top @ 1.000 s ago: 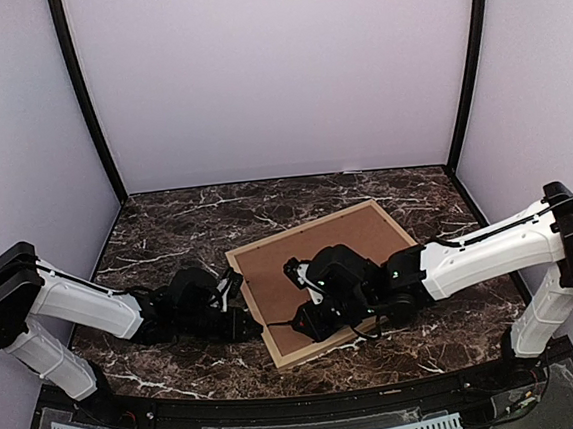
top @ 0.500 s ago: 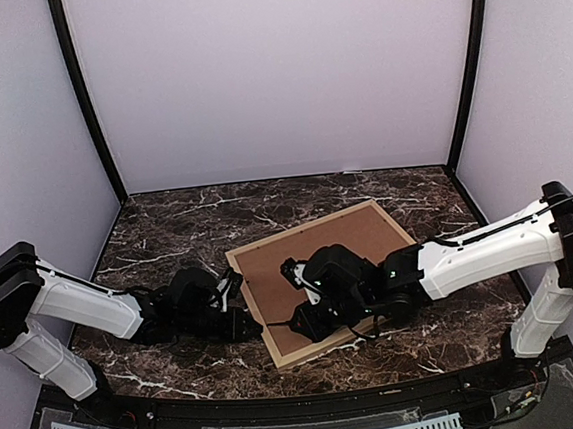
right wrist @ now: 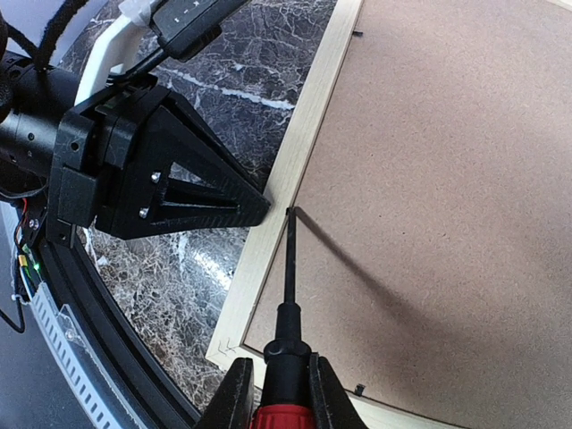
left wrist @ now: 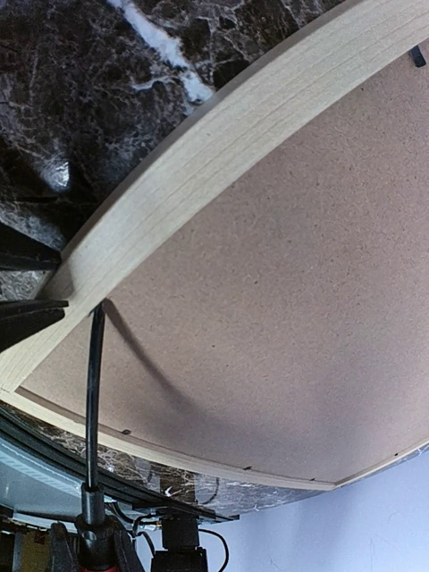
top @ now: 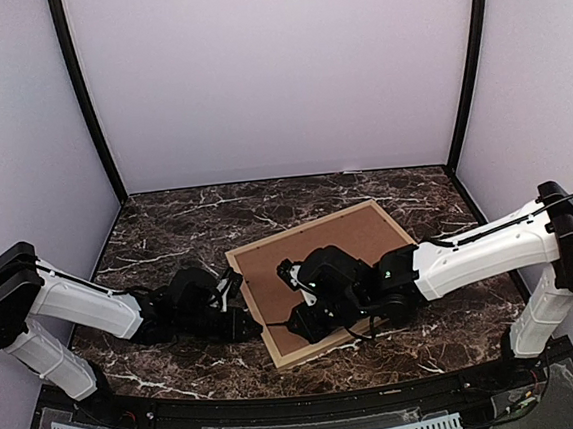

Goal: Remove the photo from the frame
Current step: Release the fastener from the backboard.

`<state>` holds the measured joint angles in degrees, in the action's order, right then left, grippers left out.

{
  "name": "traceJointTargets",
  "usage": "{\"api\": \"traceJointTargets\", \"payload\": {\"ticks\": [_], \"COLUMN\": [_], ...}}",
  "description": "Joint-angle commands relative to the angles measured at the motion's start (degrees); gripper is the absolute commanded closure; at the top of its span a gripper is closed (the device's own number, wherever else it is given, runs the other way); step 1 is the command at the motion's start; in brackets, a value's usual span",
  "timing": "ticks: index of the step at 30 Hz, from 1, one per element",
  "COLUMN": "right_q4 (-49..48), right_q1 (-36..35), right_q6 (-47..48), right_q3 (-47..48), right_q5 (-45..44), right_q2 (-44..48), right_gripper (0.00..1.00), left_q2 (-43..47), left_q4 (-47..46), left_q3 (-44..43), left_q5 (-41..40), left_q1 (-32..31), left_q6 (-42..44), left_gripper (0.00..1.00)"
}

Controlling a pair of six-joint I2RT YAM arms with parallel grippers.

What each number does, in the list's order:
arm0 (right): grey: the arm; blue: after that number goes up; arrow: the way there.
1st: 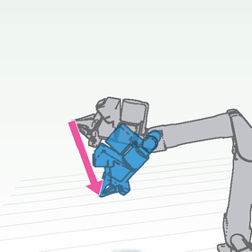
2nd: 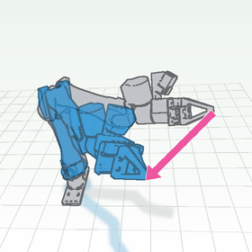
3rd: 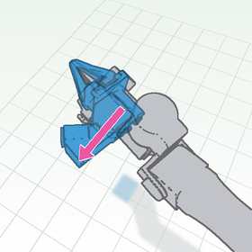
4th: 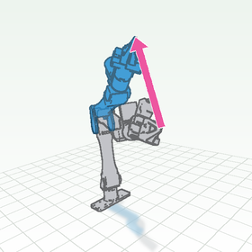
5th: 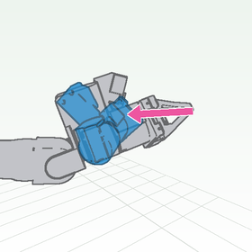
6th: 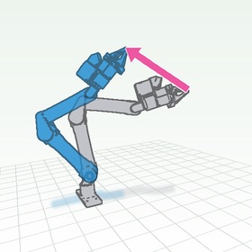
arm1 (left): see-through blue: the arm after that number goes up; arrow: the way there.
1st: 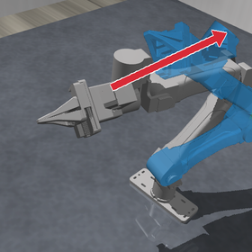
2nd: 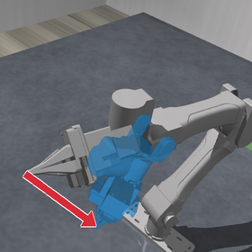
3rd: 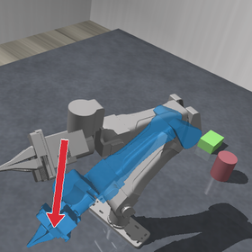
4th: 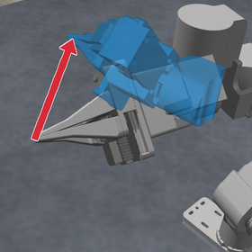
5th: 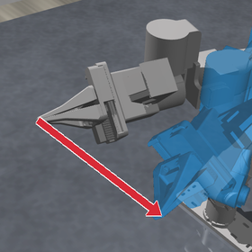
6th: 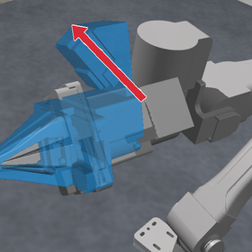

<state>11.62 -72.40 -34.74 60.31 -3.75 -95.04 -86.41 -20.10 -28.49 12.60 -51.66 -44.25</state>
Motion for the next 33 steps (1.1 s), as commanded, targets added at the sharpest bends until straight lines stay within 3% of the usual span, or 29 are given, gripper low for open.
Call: {"api": "traceJointTargets", "payload": {"ticks": [1,18,33], "right_q4": [-16.02,-14.93,-13.72], "right_q1": [-5.60,-5.83,-5.14], "right_q6": [1.63,2.30,3.01], "right_q3": [3.61,1.97,-3.06], "right_q5": [17.49,14.12,10.33], "right_q2": [-1.68,0.66,5.87], "right_gripper": [1.00,1.00,1.00], "left_q2": [-1.54,0.93,5.25], "left_q4": [0.80,1.50,7.54], "left_q3": [-0.23,1.30,1.29], "left_q5": [-1.38,-2.96,-7.12], "left_q1": [-0.69,-0.86,-0.99], "left_q6": [1.01,-0.17,-1.23], "left_gripper": [0.87,0.87,0.85]}}
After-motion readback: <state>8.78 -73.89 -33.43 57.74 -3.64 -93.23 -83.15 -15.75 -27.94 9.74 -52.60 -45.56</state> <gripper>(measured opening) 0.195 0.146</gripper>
